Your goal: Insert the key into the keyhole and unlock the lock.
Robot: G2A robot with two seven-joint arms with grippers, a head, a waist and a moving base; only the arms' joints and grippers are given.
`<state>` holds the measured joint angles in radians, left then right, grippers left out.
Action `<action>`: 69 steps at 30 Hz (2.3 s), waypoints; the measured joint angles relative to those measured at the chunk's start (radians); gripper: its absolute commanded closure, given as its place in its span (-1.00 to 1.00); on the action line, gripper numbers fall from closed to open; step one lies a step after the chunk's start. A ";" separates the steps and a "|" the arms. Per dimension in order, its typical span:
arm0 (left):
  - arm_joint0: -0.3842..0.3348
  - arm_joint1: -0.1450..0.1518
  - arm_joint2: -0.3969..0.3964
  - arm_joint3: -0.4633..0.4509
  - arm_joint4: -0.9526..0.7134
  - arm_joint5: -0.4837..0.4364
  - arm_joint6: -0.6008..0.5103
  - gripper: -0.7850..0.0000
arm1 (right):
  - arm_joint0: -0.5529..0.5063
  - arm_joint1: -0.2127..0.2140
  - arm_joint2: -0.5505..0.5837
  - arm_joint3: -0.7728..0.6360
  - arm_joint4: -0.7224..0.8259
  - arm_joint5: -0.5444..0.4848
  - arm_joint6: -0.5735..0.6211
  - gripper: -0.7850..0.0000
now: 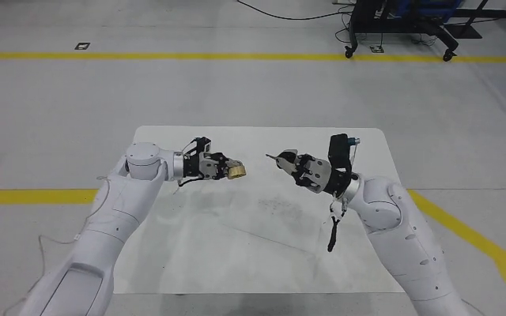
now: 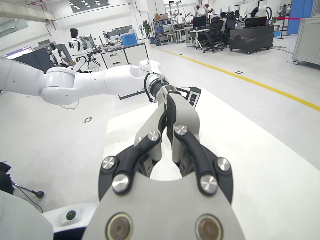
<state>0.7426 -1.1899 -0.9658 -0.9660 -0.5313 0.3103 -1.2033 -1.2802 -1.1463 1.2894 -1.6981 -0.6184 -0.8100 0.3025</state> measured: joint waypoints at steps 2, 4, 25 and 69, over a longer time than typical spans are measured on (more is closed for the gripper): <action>0.003 -0.004 0.013 -0.011 -0.015 0.074 0.012 1.00 | 0.019 0.002 -0.017 -0.032 -0.048 0.018 0.038 1.00; -0.008 -0.008 0.026 -0.011 -0.016 0.132 0.009 1.00 | 0.043 0.002 -0.045 -0.074 -0.167 0.028 0.084 1.00; -0.081 -0.040 0.078 0.080 -0.085 0.170 -0.035 1.00 | 0.063 0.027 -0.118 -0.416 -0.864 0.003 0.424 1.00; -0.018 -0.037 0.057 0.000 -0.129 0.272 0.163 1.00 | 0.399 -0.033 -0.666 -0.280 -1.065 0.098 0.806 1.00</action>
<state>0.7243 -1.2269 -0.9085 -0.9662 -0.6599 0.5823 -1.0407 -0.8808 -1.1792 0.6237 -1.9783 -1.6834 -0.7119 1.1083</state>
